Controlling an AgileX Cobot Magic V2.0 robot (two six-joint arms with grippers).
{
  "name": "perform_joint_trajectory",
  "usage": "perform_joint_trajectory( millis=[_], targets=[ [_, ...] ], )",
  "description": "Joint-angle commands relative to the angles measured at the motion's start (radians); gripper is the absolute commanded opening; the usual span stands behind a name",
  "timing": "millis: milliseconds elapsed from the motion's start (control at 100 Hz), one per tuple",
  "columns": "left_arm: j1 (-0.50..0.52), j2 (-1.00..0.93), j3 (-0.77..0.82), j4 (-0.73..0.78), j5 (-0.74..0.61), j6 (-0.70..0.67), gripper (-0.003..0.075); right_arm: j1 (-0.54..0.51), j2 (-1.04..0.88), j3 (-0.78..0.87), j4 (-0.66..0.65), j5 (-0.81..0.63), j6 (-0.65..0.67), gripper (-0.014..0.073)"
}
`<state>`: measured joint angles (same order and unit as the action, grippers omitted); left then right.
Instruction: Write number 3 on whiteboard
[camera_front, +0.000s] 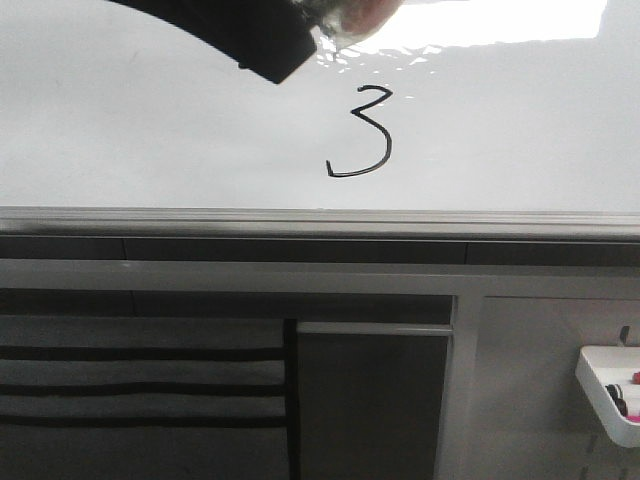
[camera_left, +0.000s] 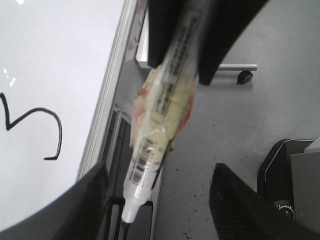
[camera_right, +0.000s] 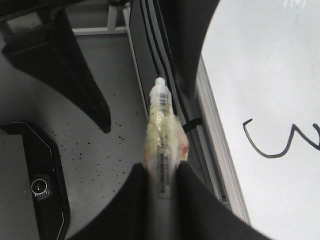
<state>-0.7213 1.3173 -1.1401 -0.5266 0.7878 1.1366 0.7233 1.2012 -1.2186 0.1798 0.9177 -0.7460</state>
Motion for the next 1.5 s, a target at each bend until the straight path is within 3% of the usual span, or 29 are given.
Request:
perform_joint_trajectory(
  millis=[0, 740, 810, 880, 930, 1010, 1120, 1310, 1390, 1490],
  targets=[
    [-0.008, -0.012, -0.035, -0.083, -0.046, 0.053, 0.0355, -0.001, -0.024, -0.033, 0.000, -0.047, -0.012, -0.0017],
    [-0.008, 0.009, -0.039, -0.087, -0.064, 0.054, 0.0019, -0.001, -0.024, -0.033, 0.000, -0.046, -0.012, -0.0008],
    [-0.004, 0.009, -0.039, -0.087, -0.064, 0.054, 0.0001, -0.001, -0.024, -0.033, -0.002, -0.039, -0.012, 0.0048],
    [-0.002, 0.009, -0.039, -0.086, -0.069, 0.049, -0.0013, -0.005, -0.024, -0.033, -0.018, -0.041, 0.011, 0.0157],
    [-0.002, 0.009, -0.039, -0.077, -0.085, 0.024, -0.0018, -0.013, -0.026, -0.035, -0.047, -0.039, 0.068, 0.0245],
    [0.013, 0.009, -0.039, -0.048, -0.108, -0.020, -0.0018, -0.040, -0.045, -0.035, -0.119, -0.015, 0.166, 0.0318],
    [0.084, 0.009, -0.038, -0.007, -0.149, -0.139, -0.0018, -0.107, -0.101, -0.035, -0.206, 0.054, 0.298, 0.0320],
    [0.304, 0.016, 0.002, -0.005, -0.241, -0.381, -0.0018, -0.271, -0.248, -0.006, -0.211, 0.117, 0.562, 0.0320],
    [0.385, 0.038, 0.030, -0.013, -0.278, -0.462, -0.0018, -0.322, -0.323, 0.040, -0.211, 0.094, 0.585, 0.0320],
    [0.460, 0.077, 0.057, -0.038, -0.294, -0.467, -0.0018, -0.352, -0.404, 0.115, -0.211, 0.044, 0.586, 0.0320]
  ],
)
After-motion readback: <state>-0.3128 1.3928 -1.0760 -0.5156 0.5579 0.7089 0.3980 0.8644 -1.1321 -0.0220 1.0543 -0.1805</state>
